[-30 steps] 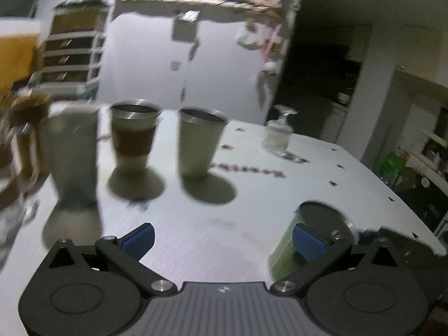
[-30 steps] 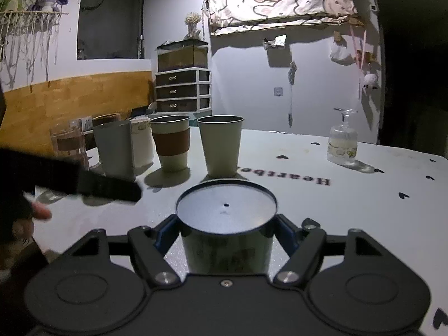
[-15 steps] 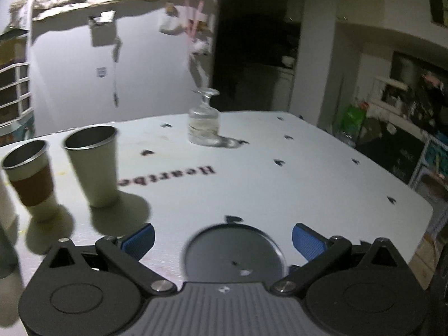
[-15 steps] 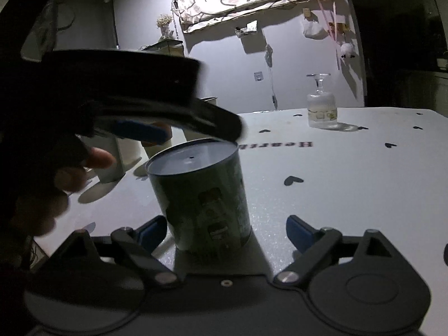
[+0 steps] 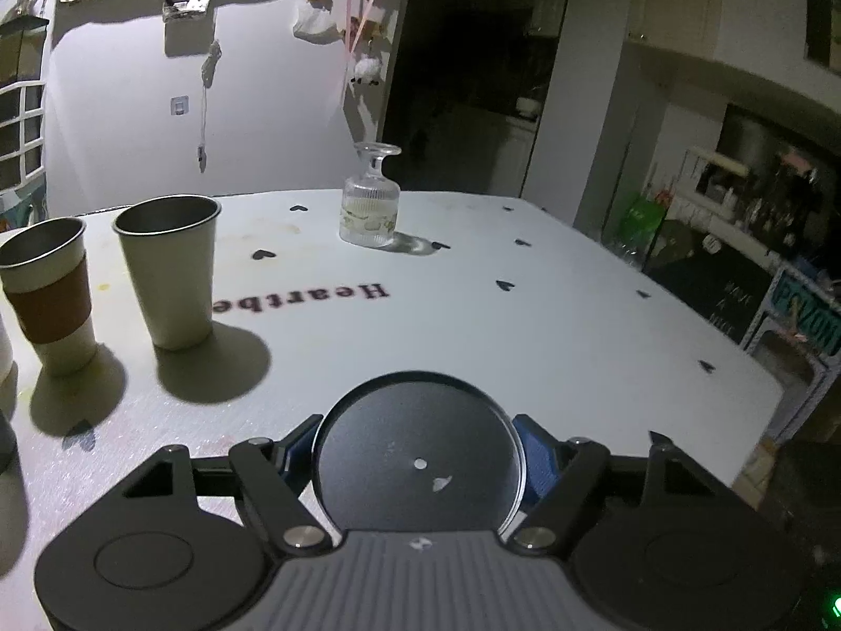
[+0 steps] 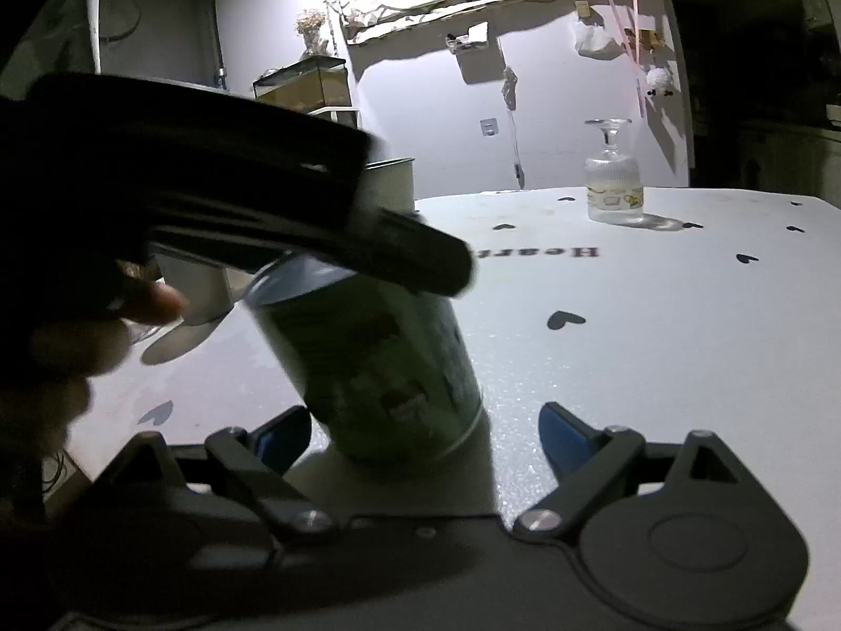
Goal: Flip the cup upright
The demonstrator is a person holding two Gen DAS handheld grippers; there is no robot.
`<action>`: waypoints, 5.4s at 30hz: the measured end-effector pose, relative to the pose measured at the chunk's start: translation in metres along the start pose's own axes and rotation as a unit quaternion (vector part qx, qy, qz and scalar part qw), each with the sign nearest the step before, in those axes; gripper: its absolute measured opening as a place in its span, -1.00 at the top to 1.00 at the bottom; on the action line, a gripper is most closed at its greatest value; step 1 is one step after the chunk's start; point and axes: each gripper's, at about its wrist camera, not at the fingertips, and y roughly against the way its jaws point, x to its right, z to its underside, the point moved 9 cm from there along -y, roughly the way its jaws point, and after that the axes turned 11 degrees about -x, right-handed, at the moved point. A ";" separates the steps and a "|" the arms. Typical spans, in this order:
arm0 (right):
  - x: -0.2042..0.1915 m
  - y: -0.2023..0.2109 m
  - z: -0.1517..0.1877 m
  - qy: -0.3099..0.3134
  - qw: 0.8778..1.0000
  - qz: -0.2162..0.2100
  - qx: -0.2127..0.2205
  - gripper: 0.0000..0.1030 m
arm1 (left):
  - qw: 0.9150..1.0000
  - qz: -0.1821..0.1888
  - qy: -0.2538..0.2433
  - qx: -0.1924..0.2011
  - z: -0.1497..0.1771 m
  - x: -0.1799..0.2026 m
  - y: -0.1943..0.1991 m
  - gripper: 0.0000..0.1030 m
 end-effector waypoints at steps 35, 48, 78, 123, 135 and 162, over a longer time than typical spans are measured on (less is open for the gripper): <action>0.029 0.006 0.004 -0.053 0.998 0.020 0.020 -0.83 | 0.982 0.032 0.078 -0.167 0.000 -0.054 -0.030 -0.77; 0.030 0.007 0.005 -0.052 0.998 0.015 0.021 -0.83 | 0.986 0.006 0.064 -0.154 0.003 -0.056 -0.024 -0.44; 0.022 0.002 0.003 -0.040 0.999 0.019 0.011 -0.83 | 0.952 -0.275 0.133 0.026 -0.031 -0.175 0.003 -0.56; -0.004 0.047 -0.050 0.017 0.994 0.084 0.074 -0.99 | 0.947 -0.283 0.102 0.112 0.055 -0.086 0.104 -1.00; -0.004 0.047 -0.050 0.015 0.993 0.088 0.072 -0.99 | 0.949 -0.278 0.105 0.106 0.057 -0.084 0.101 -1.00; -0.005 0.045 -0.049 0.014 0.994 0.088 0.070 -0.99 | 0.950 -0.275 0.106 0.103 0.057 -0.086 0.099 -1.00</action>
